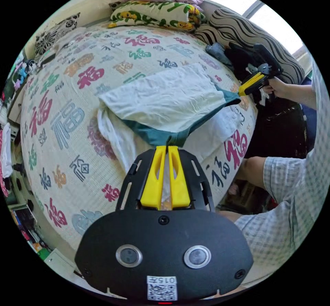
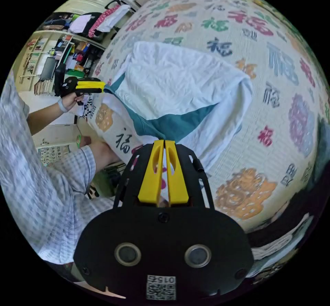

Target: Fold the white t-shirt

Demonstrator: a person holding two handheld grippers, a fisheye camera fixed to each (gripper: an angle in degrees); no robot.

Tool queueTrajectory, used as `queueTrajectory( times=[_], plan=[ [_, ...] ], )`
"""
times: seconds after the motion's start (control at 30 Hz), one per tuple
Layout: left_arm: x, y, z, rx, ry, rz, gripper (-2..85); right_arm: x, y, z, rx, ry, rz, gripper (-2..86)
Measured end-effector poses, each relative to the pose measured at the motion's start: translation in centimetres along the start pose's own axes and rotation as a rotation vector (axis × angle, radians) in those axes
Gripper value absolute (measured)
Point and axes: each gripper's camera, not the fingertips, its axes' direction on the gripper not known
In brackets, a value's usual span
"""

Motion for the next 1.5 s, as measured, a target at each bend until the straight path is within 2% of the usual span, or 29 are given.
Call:
queueTrajectory(
  times=[0.23, 0.37, 0.53, 0.63, 0.7, 0.73, 0.8, 0.83, 0.87, 0.97, 1.03, 1.1, 1.2, 1.33, 1.5],
  plan=[
    [0.8, 4.1, 1.5, -0.092, -0.011, -0.058, 0.0, -0.7, 2.7, 4.7, -0.068, 0.071, 0.010, -0.7],
    [-0.1, 6.1, 2.0, -0.219, -0.067, -0.098, -0.6, 0.1, 4.1, 6.4, -0.164, 0.146, 0.095, -0.8],
    [-1.2, 6.5, -2.0, -0.067, 0.011, -0.170, -0.8, 0.0, 3.8, 4.8, 0.018, -0.009, 0.089, -0.6],
    [-1.5, 5.2, -1.7, -0.016, 0.072, -0.178, -0.8, 0.5, 2.2, 6.7, 0.017, -0.082, 0.120, -0.6],
    [-1.9, 4.9, -0.2, -0.095, 0.061, -0.187, -0.8, 1.3, 1.9, 8.9, -0.058, -0.022, 0.185, -0.6],
    [-2.4, 5.3, 1.3, -0.204, 0.018, -0.208, -0.8, 2.1, 2.1, 10.3, -0.106, -0.011, 0.226, -0.7],
    [-3.6, 6.1, 1.2, -0.207, 0.059, -0.254, -0.8, 3.6, 3.0, 9.7, -0.037, -0.115, 0.307, -0.7],
    [-4.7, 6.5, 0.2, -0.195, 0.100, -0.296, -0.7, 4.8, 3.8, 8.1, 0.071, -0.181, 0.360, -0.5],
    [-5.8, 7.0, -1.6, -0.140, 0.099, -0.345, -0.6, 6.2, 4.6, 6.0, 0.196, -0.255, 0.386, -0.3],
    [-10.0, 7.8, -6.1, 0.018, 0.104, -0.472, -0.1, 10.5, 5.3, 2.0, 0.407, -0.356, 0.458, 1.7],
    [-13.3, 7.6, -7.3, 0.105, 0.183, -0.545, 1.0, 12.9, 4.4, 0.8, 0.455, -0.345, 0.484, 4.7],
    [-16.7, 6.9, -7.4, 0.162, 0.261, -0.626, 5.3, 15.0, 2.8, 0.5, 0.459, -0.333, 0.521, 7.3],
    [-20.8, 5.3, -6.0, 0.154, 0.332, -0.697, 8.4, 17.3, -0.2, 0.9, 0.435, -0.337, 0.551, 8.6],
    [-22.7, 3.7, -4.4, 0.072, 0.371, -0.676, 5.7, 18.7, -3.5, 2.5, 0.323, -0.363, 0.599, 3.1],
    [-23.4, 5.5, -5.6, 0.064, 0.359, -0.674, 1.7, 18.4, -4.5, 2.3, 0.339, -0.298, 0.595, 0.2]
  ],
)
